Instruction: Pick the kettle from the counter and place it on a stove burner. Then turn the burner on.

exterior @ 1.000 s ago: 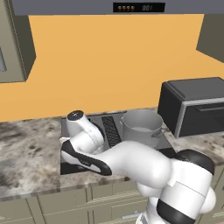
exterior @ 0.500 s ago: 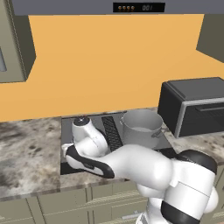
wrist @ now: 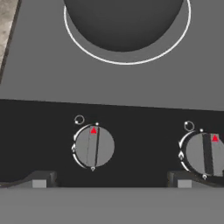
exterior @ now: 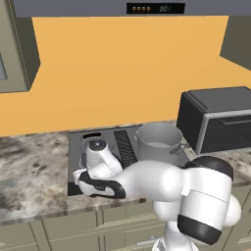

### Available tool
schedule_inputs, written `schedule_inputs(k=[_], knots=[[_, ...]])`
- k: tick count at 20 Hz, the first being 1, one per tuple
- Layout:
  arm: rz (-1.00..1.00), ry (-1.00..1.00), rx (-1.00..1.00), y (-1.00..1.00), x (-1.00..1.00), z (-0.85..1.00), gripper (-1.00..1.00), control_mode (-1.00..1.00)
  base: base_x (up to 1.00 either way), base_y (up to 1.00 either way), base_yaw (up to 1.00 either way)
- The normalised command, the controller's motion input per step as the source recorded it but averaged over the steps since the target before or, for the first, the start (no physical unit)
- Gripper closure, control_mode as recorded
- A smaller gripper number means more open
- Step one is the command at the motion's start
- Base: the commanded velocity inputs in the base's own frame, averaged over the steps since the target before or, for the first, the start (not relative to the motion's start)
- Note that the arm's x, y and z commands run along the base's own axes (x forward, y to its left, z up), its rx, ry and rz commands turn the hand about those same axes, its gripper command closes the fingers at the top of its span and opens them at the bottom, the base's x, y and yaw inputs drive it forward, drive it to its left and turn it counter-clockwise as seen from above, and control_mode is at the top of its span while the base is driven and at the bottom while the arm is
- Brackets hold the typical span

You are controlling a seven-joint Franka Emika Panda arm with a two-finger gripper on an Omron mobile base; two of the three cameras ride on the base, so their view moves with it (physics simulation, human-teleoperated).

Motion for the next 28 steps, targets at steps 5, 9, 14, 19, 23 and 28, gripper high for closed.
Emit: schedule_inputs(k=[5,9,14,19,23,28], knots=[[0.08,0.0,0.04,0.0,0.34,-0.28,-1.0,-1.0,0.0,0.0,0.0],[0.03,0.0,0.08,0.24,0.24,-0.15,-1.0,-1.0,0.0,0.0,0.0],[0.0,0.0,0.0,0.04,0.01,-0.02,-1.0,-1.0,0.0,0.0,0.0],[0.0,-0.01,0.0,0.15,-0.02,0.0,-1.0,-1.0,0.0,0.0,0.0],[0.0,0.0,0.0,0.09,0.0,-0.01,-1.0,-1.0,0.0,0.0,0.0],[0.0,0.0,0.0,0.0,-0.01,-0.04,-1.0,-1.0,0.0,0.0,0.0]])
